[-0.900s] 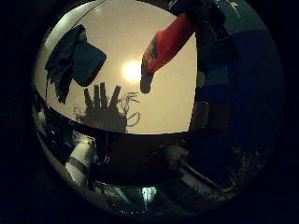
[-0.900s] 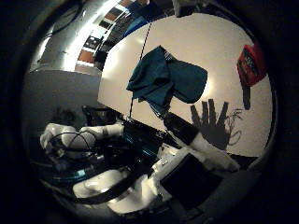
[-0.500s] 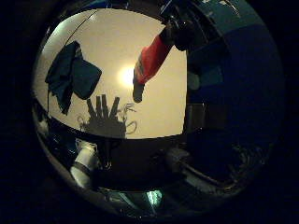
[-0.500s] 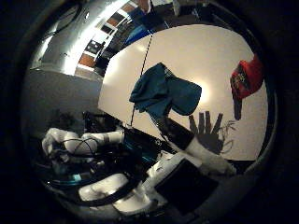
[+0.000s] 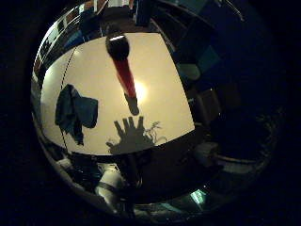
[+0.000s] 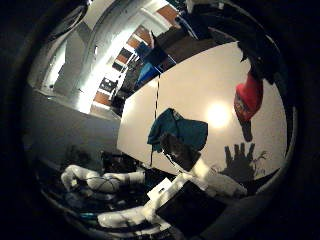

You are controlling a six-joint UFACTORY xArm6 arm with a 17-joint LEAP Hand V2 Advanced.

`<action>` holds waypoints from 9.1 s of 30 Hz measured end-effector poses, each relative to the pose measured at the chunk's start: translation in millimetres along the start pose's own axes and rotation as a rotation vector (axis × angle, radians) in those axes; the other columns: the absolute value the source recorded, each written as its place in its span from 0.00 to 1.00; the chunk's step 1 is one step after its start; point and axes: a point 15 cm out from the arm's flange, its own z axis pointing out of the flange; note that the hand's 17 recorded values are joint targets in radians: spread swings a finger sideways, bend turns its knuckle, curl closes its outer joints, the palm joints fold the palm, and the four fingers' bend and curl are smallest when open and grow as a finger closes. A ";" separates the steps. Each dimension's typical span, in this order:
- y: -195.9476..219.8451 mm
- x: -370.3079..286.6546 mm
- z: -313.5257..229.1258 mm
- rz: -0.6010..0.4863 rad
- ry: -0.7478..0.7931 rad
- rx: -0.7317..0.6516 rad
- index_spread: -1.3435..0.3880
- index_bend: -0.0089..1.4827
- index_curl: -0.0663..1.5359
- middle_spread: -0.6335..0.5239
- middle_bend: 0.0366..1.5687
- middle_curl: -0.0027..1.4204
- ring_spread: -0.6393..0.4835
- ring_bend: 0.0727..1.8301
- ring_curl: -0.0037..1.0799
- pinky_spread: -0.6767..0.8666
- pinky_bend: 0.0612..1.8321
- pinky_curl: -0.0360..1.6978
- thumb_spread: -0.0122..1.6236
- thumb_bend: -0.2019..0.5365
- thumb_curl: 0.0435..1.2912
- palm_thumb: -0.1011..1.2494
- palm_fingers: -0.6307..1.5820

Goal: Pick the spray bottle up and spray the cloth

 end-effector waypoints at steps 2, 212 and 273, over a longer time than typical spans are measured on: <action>0.2 16.3 -10.2 0.040 0.002 0.027 0.59 0.11 0.21 0.58 0.12 0.24 0.75 0.22 0.21 0.71 0.30 0.16 0.67 0.24 0.22 0.46 0.40; 22.5 -218.7 127.2 -0.852 0.677 -0.659 0.68 0.82 0.48 0.48 0.88 0.44 0.42 0.80 0.57 0.30 0.57 0.66 0.71 0.26 0.40 0.84 0.82; 3.1 -432.0 47.7 -0.670 -0.161 -0.318 0.68 0.83 0.48 0.47 0.88 0.44 0.42 0.79 0.58 0.30 0.57 0.66 0.70 0.26 0.39 0.86 0.82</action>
